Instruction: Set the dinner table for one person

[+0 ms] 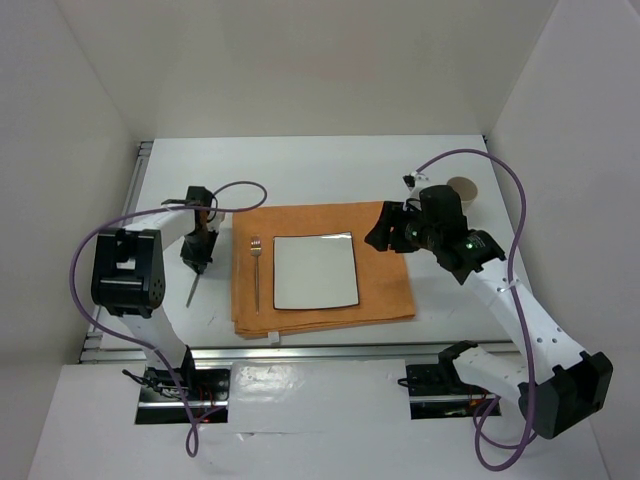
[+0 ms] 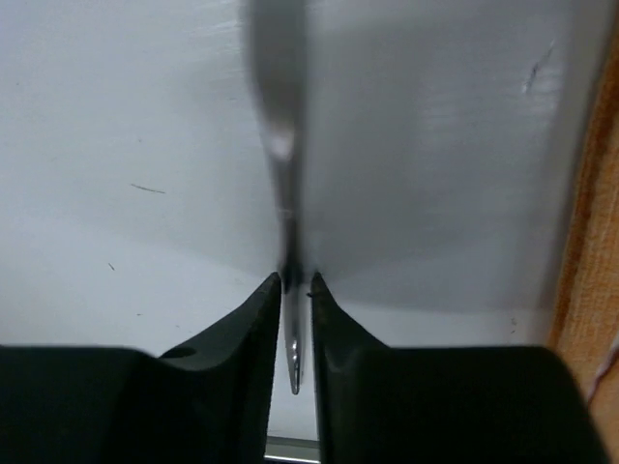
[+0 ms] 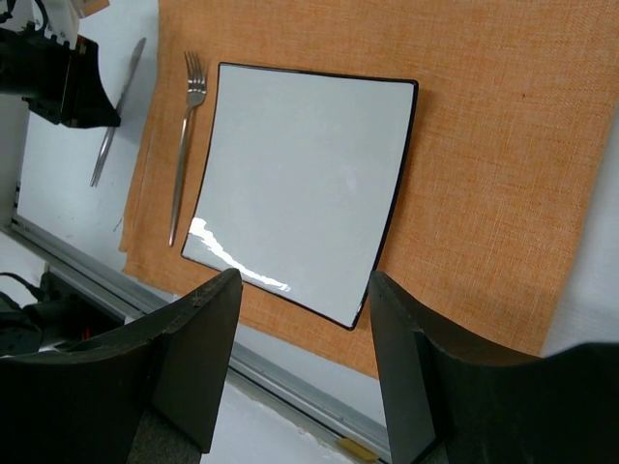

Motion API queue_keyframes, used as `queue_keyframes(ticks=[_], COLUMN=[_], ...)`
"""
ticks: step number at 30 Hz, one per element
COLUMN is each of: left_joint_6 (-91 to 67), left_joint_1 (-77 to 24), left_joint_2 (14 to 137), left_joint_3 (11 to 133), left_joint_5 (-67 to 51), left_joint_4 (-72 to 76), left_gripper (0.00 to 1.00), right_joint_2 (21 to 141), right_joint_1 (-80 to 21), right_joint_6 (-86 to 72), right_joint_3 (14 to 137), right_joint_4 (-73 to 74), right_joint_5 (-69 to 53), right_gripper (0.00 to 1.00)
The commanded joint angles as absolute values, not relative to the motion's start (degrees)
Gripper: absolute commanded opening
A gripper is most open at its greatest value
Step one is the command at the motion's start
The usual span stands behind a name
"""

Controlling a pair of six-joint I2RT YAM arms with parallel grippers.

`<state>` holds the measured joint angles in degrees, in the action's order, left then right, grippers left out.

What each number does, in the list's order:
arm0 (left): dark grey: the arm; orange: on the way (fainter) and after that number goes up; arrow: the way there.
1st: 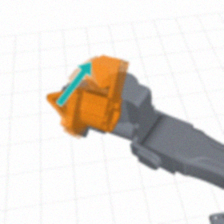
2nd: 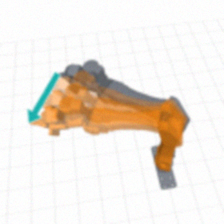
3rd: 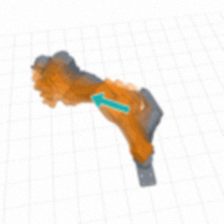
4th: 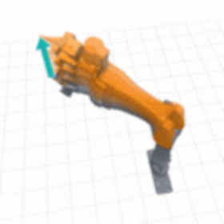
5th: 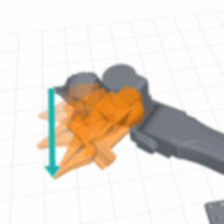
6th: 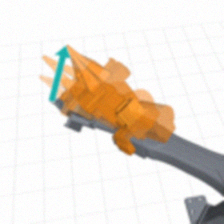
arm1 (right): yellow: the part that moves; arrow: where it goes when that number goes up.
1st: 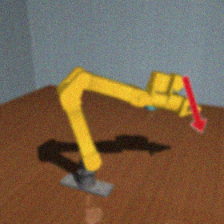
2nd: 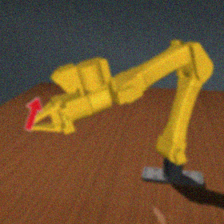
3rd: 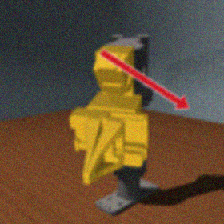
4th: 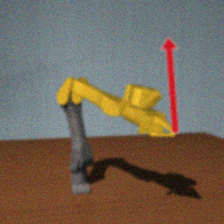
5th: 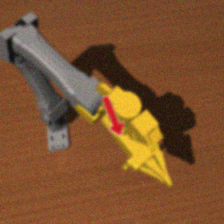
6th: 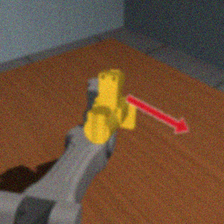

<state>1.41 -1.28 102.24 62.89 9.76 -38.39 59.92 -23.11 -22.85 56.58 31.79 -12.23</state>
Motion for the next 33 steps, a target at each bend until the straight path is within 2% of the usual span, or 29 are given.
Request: queue_keyframes(ticks=[1,3,10,15,21,28,33], left_joint_6=[2.72,2.72,2.20,-0.51,-2.55,-8.34,-11.94], left_joint_1=[-0.79,-0.79,1.57,4.39,4.39,2.56,-0.87], left_joint_2=[106.79,107.31,104.95,100.91,93.79,87.81,88.42], left_joint_3=[59.94,59.94,62.48,66.53,72.50,86.12,89.82], left_joint_5=[4.66,4.66,2.72,-5.70,-17.64,-27.15,-35.40], left_joint_4=[-37.71,-37.71,-38.94,-41.40,-45.26,-45.79,-45.36], left_gripper=[0.21,0.00,0.00,0.00,0.00,0.00,0.00], right_joint_2=[59.15,59.68,60.21,60.21,62.92,65.91,76.36], right_joint_1=[-23.47,-23.47,-23.47,-23.47,-23.47,-26.27,-31.19], right_joint_6=[-22.41,-22.41,-22.41,-22.41,-20.48,-23.63,-25.14], right_joint_3=[56.16,56.68,56.69,56.69,55.02,54.49,58.61], right_joint_4=[31.64,31.64,32.17,32.17,26.91,7.41,-7.28], right_joint_5=[-11.34,-11.34,-11.34,-13.18,-25.80,-31.90,-35.94], right_gripper=[0.63,0.63,0.63,0.63,0.63,0.63,0.63])
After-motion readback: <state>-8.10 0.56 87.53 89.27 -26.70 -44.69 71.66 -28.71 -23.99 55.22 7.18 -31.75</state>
